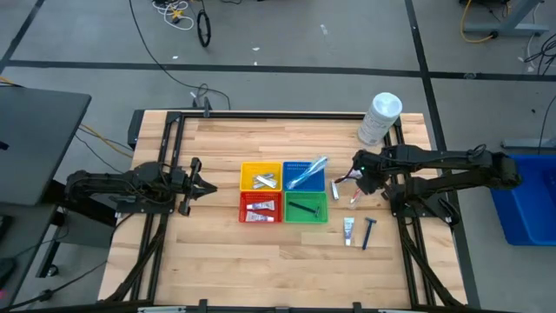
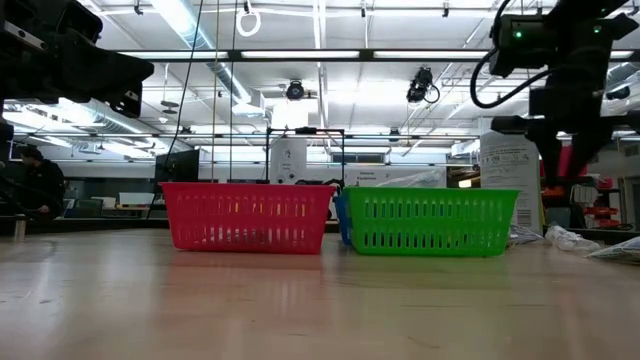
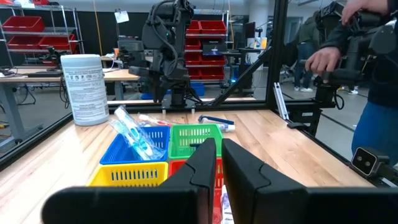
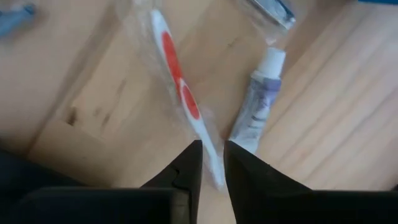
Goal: Pick & Place Travel size toiletries
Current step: Put the red toothbrush into the blue bin
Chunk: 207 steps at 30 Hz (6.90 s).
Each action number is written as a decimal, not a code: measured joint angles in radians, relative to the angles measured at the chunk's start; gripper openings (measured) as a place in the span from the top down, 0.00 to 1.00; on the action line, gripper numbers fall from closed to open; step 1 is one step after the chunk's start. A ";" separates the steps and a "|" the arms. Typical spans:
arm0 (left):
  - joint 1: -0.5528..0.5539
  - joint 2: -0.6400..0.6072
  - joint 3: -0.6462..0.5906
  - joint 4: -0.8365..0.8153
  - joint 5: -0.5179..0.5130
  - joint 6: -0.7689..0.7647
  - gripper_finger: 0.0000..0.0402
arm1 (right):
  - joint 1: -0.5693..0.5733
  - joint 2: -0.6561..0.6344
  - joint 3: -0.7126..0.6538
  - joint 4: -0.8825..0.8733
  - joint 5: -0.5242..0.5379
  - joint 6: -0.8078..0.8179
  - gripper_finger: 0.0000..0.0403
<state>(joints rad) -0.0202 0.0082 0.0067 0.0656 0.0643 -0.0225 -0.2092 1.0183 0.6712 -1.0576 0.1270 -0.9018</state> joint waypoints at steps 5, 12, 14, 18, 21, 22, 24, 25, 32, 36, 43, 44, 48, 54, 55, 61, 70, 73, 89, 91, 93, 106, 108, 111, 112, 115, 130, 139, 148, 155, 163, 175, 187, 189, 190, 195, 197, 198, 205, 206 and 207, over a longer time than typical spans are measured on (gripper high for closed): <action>0.000 0.000 0.000 0.000 0.000 0.000 0.92 | 0.000 0.002 0.000 0.000 -0.054 -0.018 0.76; 0.000 0.000 0.000 0.000 0.000 0.000 0.92 | 0.000 0.004 0.000 0.000 -0.053 -0.126 0.64; 0.000 0.000 0.000 0.000 0.000 0.000 0.92 | 0.000 0.004 0.000 0.000 -0.053 -0.152 0.60; 0.000 0.000 0.000 0.000 0.000 0.000 0.92 | 0.000 0.004 -0.004 0.004 -0.053 -0.195 0.52; 0.000 0.000 0.000 0.000 0.000 0.000 0.92 | 0.000 0.004 -0.028 0.019 -0.053 -0.210 0.48; 0.000 0.000 0.000 0.000 0.000 0.000 0.92 | 0.000 0.004 -0.038 0.027 -0.053 -0.214 0.47; 0.000 0.000 0.000 0.000 0.000 0.000 0.92 | 0.000 0.004 -0.059 0.041 -0.053 -0.216 0.45; 0.000 0.000 0.000 0.000 0.000 0.000 0.92 | 0.000 0.004 -0.067 0.050 -0.053 -0.216 0.44; 0.000 0.000 0.000 0.000 0.000 0.000 0.92 | 0.000 0.004 -0.095 0.090 -0.054 -0.215 0.42; 0.000 0.000 0.000 0.000 0.000 0.000 0.92 | 0.000 0.026 -0.098 0.101 -0.065 -0.216 0.43; 0.000 0.000 0.000 0.000 0.000 0.000 0.92 | 0.000 0.124 -0.099 0.164 -0.078 -0.248 0.46; 0.000 0.000 0.000 0.000 0.000 0.000 0.92 | 0.000 0.134 -0.099 0.176 -0.077 -0.248 0.46; 0.000 0.000 0.000 0.000 0.000 0.000 0.92 | 0.000 0.165 -0.099 0.192 -0.077 -0.261 0.45; 0.000 0.000 0.000 0.000 0.000 0.000 0.92 | 0.000 0.185 -0.099 0.194 -0.077 -0.266 0.43; 0.000 0.000 0.000 0.000 0.000 0.000 0.92 | 0.000 0.187 -0.099 0.194 -0.077 -0.266 0.43; 0.000 0.000 0.000 0.000 0.000 0.000 0.92 | 0.000 0.210 -0.099 0.208 -0.077 -0.266 0.44; 0.000 0.000 0.000 0.000 0.000 0.000 0.92 | 0.000 0.257 -0.100 0.240 -0.077 -0.266 0.48; 0.000 0.000 0.000 0.000 0.000 0.000 0.92 | 0.000 0.259 -0.116 0.264 -0.077 -0.258 0.47; 0.000 0.000 0.000 0.000 0.000 0.000 0.92 | 0.000 0.259 -0.129 0.269 -0.078 -0.262 0.59; 0.000 0.000 0.000 0.000 0.000 0.000 0.92 | 0.000 0.259 -0.129 0.269 -0.079 -0.262 0.62; 0.000 0.000 0.000 0.000 0.000 0.000 0.92 | 0.000 0.259 -0.134 0.277 -0.079 -0.262 0.65; 0.000 0.000 0.000 0.000 0.000 0.000 0.92 | 0.000 0.259 -0.149 0.276 -0.078 -0.262 0.84; 0.000 0.000 0.000 0.000 0.000 0.000 0.92 | 0.000 0.259 -0.149 0.277 -0.078 -0.262 0.85; 0.000 0.000 0.000 0.000 0.000 0.000 0.92 | 0.000 0.259 -0.149 0.278 -0.077 -0.262 0.87; 0.000 0.000 0.000 0.000 0.000 0.000 0.92 | 0.000 0.259 -0.149 0.279 -0.077 -0.262 0.87; 0.000 0.000 0.000 0.000 0.000 0.000 0.92 | 0.000 0.259 -0.149 0.278 -0.077 -0.262 0.88; 0.000 0.000 0.000 0.000 0.000 0.000 0.92 | 0.000 0.242 -0.132 0.198 -0.076 -0.262 0.89; 0.000 0.000 0.000 0.000 0.000 0.000 0.92 | 0.000 0.230 -0.127 0.158 -0.076 -0.262 0.89; 0.000 0.000 0.000 0.000 0.000 0.000 0.92 | 0.000 0.195 -0.115 0.130 -0.076 -0.261 0.90; 0.000 0.000 0.000 0.000 0.000 0.000 0.92 | 0.000 0.101 -0.061 0.111 -0.093 -0.183 0.90; 0.000 0.000 0.000 0.000 0.000 0.000 0.92 | 0.000 0.015 -0.015 0.105 -0.113 -0.110 0.90; 0.000 0.000 0.000 0.000 0.000 0.000 0.92 | 0.000 -0.013 -0.007 0.108 -0.114 -0.108 0.90; 0.000 0.000 0.000 0.000 0.000 0.000 0.92 | 0.000 -0.013 0.251 0.141 -0.113 0.029 0.90; 0.000 0.000 0.000 0.000 0.000 0.000 0.92 | 0.000 -0.013 0.293 0.148 -0.114 0.053 0.90; 0.000 0.000 0.000 0.000 0.000 0.000 0.92 | 0.000 -0.013 0.312 0.151 -0.113 0.062 0.90; 0.000 0.000 0.000 0.000 0.000 0.000 0.92 | 0.000 -0.013 0.372 0.152 -0.113 0.094 0.90; 0.000 0.000 0.000 0.000 0.000 0.000 0.92 | 0.000 -0.013 0.380 0.152 -0.113 0.108 0.90; 0.000 0.000 0.000 0.000 0.000 0.000 0.92 | 0.000 -0.013 0.381 0.151 -0.113 0.113 0.90; 0.000 0.000 0.000 0.000 0.000 0.000 0.92 | 0.000 -0.011 0.381 0.157 -0.112 0.219 0.90; 0.000 0.000 0.000 0.000 0.000 0.000 0.92 | 0.000 -0.009 0.381 0.164 -0.112 0.247 0.90; 0.000 0.000 0.000 0.000 0.000 0.000 0.92 | 0.000 -0.006 0.381 0.171 -0.112 0.276 0.90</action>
<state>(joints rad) -0.0200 0.0086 0.0067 0.0654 0.0643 -0.0224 -0.2089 1.0126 1.0527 -0.8867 0.0154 -0.6257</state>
